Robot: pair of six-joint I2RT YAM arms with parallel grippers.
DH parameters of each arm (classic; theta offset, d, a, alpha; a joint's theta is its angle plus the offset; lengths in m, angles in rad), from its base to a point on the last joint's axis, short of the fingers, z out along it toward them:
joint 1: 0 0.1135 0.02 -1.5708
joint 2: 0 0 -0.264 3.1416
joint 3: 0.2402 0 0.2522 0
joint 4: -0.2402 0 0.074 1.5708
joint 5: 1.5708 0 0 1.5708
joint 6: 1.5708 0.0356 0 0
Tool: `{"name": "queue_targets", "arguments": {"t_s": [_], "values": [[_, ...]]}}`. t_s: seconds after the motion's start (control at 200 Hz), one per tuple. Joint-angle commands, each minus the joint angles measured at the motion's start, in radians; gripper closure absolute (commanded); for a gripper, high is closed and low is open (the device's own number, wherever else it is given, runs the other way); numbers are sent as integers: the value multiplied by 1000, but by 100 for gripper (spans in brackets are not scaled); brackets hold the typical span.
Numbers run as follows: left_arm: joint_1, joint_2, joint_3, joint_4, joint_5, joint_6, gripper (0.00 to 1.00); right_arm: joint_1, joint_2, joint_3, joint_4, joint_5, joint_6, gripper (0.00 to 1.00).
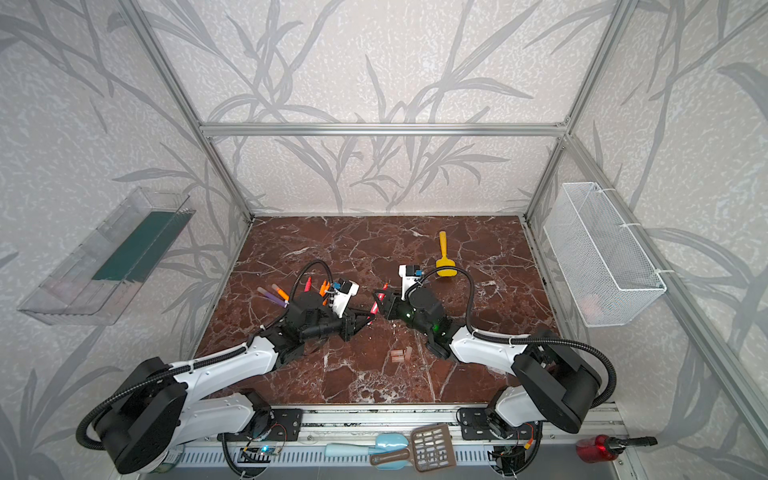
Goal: Insert the pens into the pen caps
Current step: 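Lift the pink marker upright with the left gripper while the right gripper approaches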
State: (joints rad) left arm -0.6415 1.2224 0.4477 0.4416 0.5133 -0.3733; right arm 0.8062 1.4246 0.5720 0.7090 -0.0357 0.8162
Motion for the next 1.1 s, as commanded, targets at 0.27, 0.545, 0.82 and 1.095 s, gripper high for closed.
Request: {"name": "queue_targets", "arguments": {"t_s": [0.27,0.545,0.82,1.095], "values": [[-7,14,13,37,2,23,97,5,59,14,77,-16,38,90],[-8,13,5,44,-8,24,62,7,69,8,112,-54,69,100],[-13,60,23,66,8,24,52,16,44,-3,120,-58,78,100],[-17,115,49,92,23,16,56,22,34,-1,107,-46,72,100]]}}
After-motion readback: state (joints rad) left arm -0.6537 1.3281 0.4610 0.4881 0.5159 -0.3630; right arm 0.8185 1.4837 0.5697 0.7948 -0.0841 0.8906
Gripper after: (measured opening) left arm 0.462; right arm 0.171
